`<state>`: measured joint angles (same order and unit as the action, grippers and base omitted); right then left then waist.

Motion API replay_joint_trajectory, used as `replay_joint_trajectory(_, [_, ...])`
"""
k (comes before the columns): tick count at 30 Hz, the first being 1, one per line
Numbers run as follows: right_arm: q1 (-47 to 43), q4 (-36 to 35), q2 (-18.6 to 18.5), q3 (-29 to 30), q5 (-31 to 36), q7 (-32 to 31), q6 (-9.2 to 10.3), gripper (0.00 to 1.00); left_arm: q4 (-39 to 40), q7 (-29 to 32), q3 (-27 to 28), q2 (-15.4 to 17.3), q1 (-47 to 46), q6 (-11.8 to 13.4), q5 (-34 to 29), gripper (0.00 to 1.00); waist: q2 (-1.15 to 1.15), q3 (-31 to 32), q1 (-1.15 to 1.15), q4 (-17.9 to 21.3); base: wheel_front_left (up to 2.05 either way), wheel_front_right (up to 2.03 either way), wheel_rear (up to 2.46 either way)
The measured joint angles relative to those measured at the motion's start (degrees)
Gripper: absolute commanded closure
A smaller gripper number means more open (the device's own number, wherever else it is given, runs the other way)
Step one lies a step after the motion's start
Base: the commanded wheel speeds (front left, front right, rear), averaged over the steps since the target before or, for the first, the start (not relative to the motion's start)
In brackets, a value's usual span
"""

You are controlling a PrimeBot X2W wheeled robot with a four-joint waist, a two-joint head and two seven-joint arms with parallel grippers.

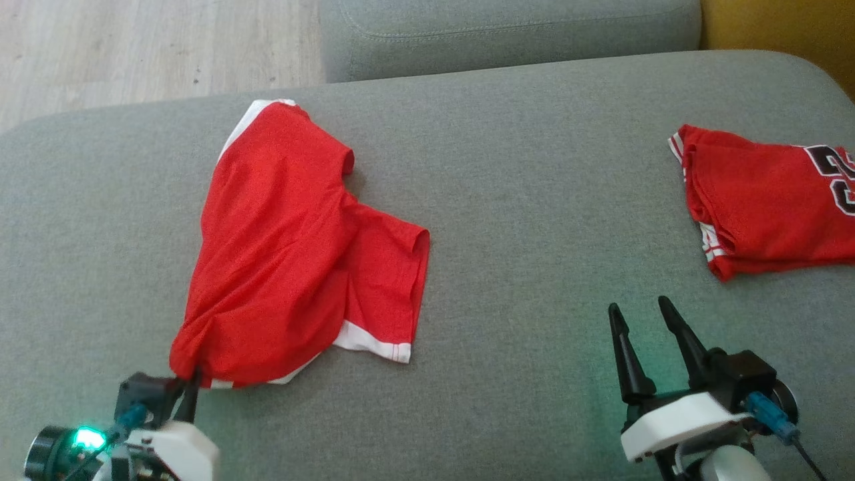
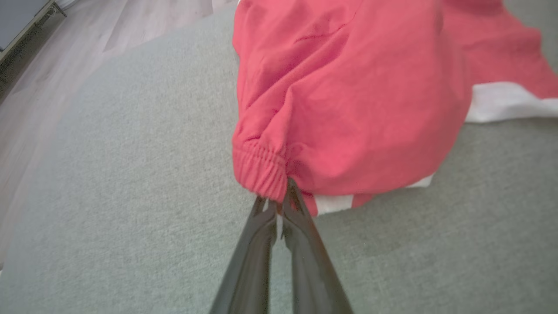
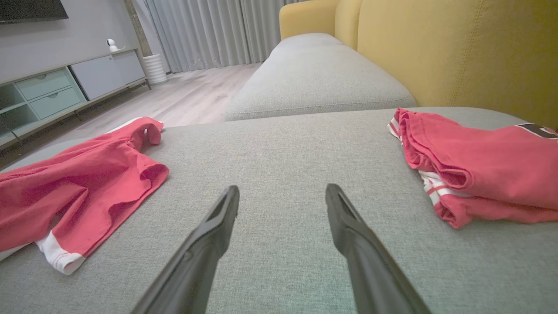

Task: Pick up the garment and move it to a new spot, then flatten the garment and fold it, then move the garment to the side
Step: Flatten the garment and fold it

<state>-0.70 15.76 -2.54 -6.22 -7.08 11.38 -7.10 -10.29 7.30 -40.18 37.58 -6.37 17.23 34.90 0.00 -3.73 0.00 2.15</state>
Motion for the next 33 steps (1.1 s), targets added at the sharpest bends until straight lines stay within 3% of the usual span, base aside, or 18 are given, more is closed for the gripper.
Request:
replay_joint_trajectory(1, [0.0,0.0,0.0,0.0,0.0,0.0,0.0,0.0,0.4,-0.6,0.4,-0.3,0.0,0.3,0.2,0.6,0.0,0.1,0.0,-0.1,0.0,0.0,0.0])
replay_joint_trajectory(2, [0.0,0.0,0.0,0.1,0.0,0.0,0.0,0.0,0.9,-1.2,1.0,-0.5,0.1,0.5,0.7,0.02,0.0,0.1,0.0,-0.2,0.0,0.0,0.0])
replay_joint_trajectory(10, [-0.1,0.1,0.0,0.7,-0.5,0.0,0.0,0.0,5.5,-4.2,3.5,0.1,2.9,2.0,2.3,0.0,0.0,1.1,0.0,-1.7,0.0,0.0,0.0])
replay_joint_trajectory(17, [-0.1,0.1,0.0,-0.5,-0.5,0.0,0.0,0.0,12.9,-7.9,5.7,1.4,6.4,5.3,2.4,0.0,0.0,1.8,0.0,-4.5,0.0,0.0,0.0])
replay_joint_trajectory(24, [2.5,3.8,-0.1,-12.6,0.6,-3.1,0.0,0.0,15.4,-13.0,5.9,-4.7,6.4,7.1,2.4,0.0,0.0,1.2,-0.01,-8.0,0.0,0.0,0.0])
replay_joint_trajectory(33, [16.8,17.5,-0.3,-28.6,0.5,-5.7,-0.01,0.0,11.6,-16.0,4.3,-9.7,3.7,5.4,2.4,0.0,0.0,-1.0,0.0,-11.8,0.0,0.0,0.0])
